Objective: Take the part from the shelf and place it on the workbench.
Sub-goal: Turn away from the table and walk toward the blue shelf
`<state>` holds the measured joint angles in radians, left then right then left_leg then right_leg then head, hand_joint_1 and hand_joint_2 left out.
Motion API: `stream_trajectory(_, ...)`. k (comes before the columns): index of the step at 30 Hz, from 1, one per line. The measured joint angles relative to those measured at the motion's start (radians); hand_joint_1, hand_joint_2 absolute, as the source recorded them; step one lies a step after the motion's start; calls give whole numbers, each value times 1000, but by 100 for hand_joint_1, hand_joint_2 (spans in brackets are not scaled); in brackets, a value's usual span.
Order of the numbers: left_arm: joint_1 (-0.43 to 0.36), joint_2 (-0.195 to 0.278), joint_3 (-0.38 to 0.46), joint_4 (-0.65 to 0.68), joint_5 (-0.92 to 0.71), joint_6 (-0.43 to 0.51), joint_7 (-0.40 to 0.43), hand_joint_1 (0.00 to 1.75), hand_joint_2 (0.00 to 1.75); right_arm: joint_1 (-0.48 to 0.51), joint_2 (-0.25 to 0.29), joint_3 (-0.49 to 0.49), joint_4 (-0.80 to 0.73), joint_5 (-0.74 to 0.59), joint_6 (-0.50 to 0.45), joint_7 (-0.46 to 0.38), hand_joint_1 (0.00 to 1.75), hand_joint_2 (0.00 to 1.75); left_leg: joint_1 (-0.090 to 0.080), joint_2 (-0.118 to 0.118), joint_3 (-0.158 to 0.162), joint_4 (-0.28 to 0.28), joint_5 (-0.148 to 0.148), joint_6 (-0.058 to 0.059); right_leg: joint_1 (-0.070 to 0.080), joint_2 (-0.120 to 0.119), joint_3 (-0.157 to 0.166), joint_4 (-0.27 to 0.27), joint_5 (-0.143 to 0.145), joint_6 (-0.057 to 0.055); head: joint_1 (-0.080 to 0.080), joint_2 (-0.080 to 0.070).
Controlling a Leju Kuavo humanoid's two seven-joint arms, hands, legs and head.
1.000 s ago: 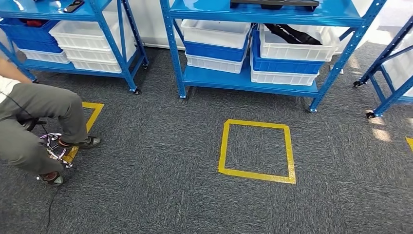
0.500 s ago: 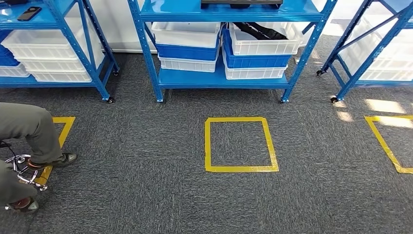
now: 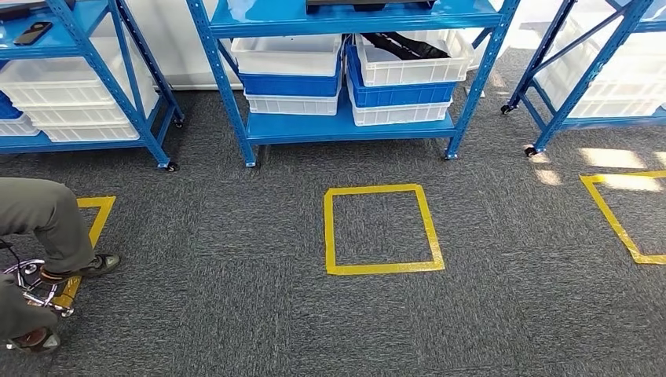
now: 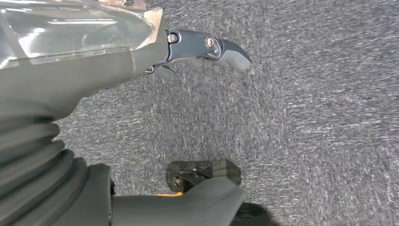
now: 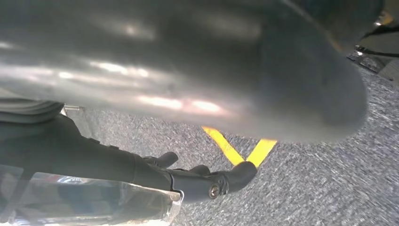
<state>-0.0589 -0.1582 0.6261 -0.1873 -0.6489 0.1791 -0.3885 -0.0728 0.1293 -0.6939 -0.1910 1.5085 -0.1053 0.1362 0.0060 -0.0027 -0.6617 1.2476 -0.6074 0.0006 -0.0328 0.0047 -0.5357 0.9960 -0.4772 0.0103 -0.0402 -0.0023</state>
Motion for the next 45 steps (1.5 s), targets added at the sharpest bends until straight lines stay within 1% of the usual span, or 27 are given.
stream_trajectory(1,0,0,0,0,0,-1,1,0,0,1,0,0,0,0,0,0,0,0,6,0,-17,33,-5,-5,-1,0,-1,0,-1,0,0,0)
stream_trajectory(2,0,1,0,0,0,-1,2,0,0,1,0,0,0,0,1,0,0,0,11,0,-14,24,14,-8,-2,1,0,0,-2,1,0,0)
stream_trajectory(3,-1,2,0,0,-1,-2,1,0,0,1,0,0,0,1,2,0,0,0,14,0,5,-19,48,-10,-4,3,1,0,-4,2,-1,0)
stream_trajectory(5,-3,5,0,0,-1,1,-4,0,0,0,1,0,0,3,6,0,0,0,17,0,70,-156,116,-8,-8,6,6,-1,-9,7,-1,0)
stream_trajectory(7,-4,6,0,0,-1,8,-10,0,0,-2,2,0,0,6,12,2,0,0,10,0,108,-238,130,5,-7,6,8,-4,-13,20,-2,0)
stream_trajectory(9,-4,8,0,0,-1,14,-11,0,0,-1,3,0,0,7,15,3,0,87,-1,0,112,-255,119,24,-3,5,12,0,-7,39,-2,0)
stream_trajectory(11,0,8,0,0,-2,16,-11,0,0,0,3,0,0,5,15,5,0,175,-3,1,129,-269,123,43,-1,3,12,16,-10,47,-2,0)
stream_trajectory(13,0,9,0,0,-3,17,-11,0,0,-2,3,0,0,3,14,6,0,175,-2,2,149,-277,126,56,-1,-1,-24,88,-45,38,1,0)
stream_trajectory(15,-1,9,0,0,-5,17,-11,0,0,-3,3,0,0,0,13,5,0,175,-5,3,156,-277,121,63,4,-2,-98,217,-88,32,5,0)
stream_trajectory(17,0,9,0,0,-8,16,-11,0,0,-6,2,0,0,-2,12,3,0,175,-6,2,166,-277,111,64,8,-2,-147,278,-94,43,5,0)
stream_trajectory(18,1,8,0,0,-9,16,-11,0,0,-8,2,0,0,-2,11,2,0,175,-6,1,175,-277,104,62,9,-2,-144,253,-72,52,5,0)
stream_trajectory(20,3,8,0,0,-9,16,-11,0,0,-10,1,0,0,-1,11,2,0,175,-4,-2,196,-276,87,54,6,-5,-99,128,1,67,6,0)
stream_trajectory(21,3,8,0,0,-9,16,-11,0,0,-10,1,0,0,-1,11,3,0,175,-4,-2,206,-274,78,48,6,-6,-81,72,23,67,8,0)
stream_trajectory(22,3,8,0,0,-9,16,-11,0,0,-12,2,0,0,-1,11,3,0,175,-5,-2,209,-271,71,42,9,-7,-68,39,34,58,9,0)
stream_trajectory(25,1,10,0,0,-9,19,-10,0,0,-20,6,-1,1,-1,11,2,0,175,-8,0,204,-256,59,28,11,-5,-64,32,32,23,8,0)
stream_trajectory(27,-2,10,0,0,-9,20,-10,0,0,-26,9,-1,0,-2,11,2,0,175,-6,1,178,-207,65,19,6,-3,-58,30,31,16,6,0)
stream_trajectory(28,-3,10,0,0,-9,20,-10,0,0,-28,9,-1,0,-2,11,2,0,175,-4,2,148,-159,62,13,4,-2,-54,29,29,12,5,0)
stream_trajectory(30,-3,10,0,0,-10,20,-10,0,0,-33,10,-1,0,-3,11,2,0,175,-1,3,64,-34,20,1,5,-3,-48,28,21,1,5,0)
stream_trajectory(32,-1,10,0,0,-10,20,-10,0,0,-36,11,-1,0,-4,11,2,0,175,0,3,-11,52,-23,-2,8,-1,-42,28,15,-7,5,0)
stream_trajectory(33,0,10,0,0,-10,20,-10,0,0,-38,11,-1,0,-4,11,2,0,175,-1,3,-28,56,-18,1,11,1,-38,28,12,-10,5,0)
stream_trajectory(34,0,10,0,0,-10,20,-10,0,0,-39,11,-1,0,-4,11,2,0,175,-2,2,-28,30,8,7,14,2,-34,28,10,-12,5,0)
stream_trajectory(36,0,13,0,0,-10,20,-8,0,0,-42,16,-1,0,-5,11,2,0,175,-12,2,17,-102,99,36,21,5,-24,27,5,-13,6,0)
stream_trajectory(38,-2,17,0,0,-11,19,-6,0,0,-43,22,-1,0,-6,11,1,0,175,-26,-1,58,-204,143,64,26,6,-18,24,1,-11,8,0)
stream_trajectory(40,-3,18,0,0,-12,18,-4,0,0,-43,24,-2,0,-7,11,1,0,175,-34,-3,66,-221,140,75,25,6,-18,20,-3,-4,9,0)
stream_trajectory(42,-3,18,0,0,-12,18,-3,0,0,-42,22,-2,-1,-6,11,1,0,175,-30,-1,84,-245,155,80,30,4,-14,21,-9,4,8,0)
stream_trajectory(43,-3,18,0,0,-12,18,-2,0,0,-42,21,-3,-1,-6,11,2,0,175,-26,1,93,-258,163,81,33,3,-21,44,-23,4,10,0)
stream_trajectory(45,-3,17,0,0,-13,18,0,0,0,-44,17,-3,-2,-7,11,1,0,175,-21,6,104,-274,173,81,32,1,-58,144,-75,-1,12,0)
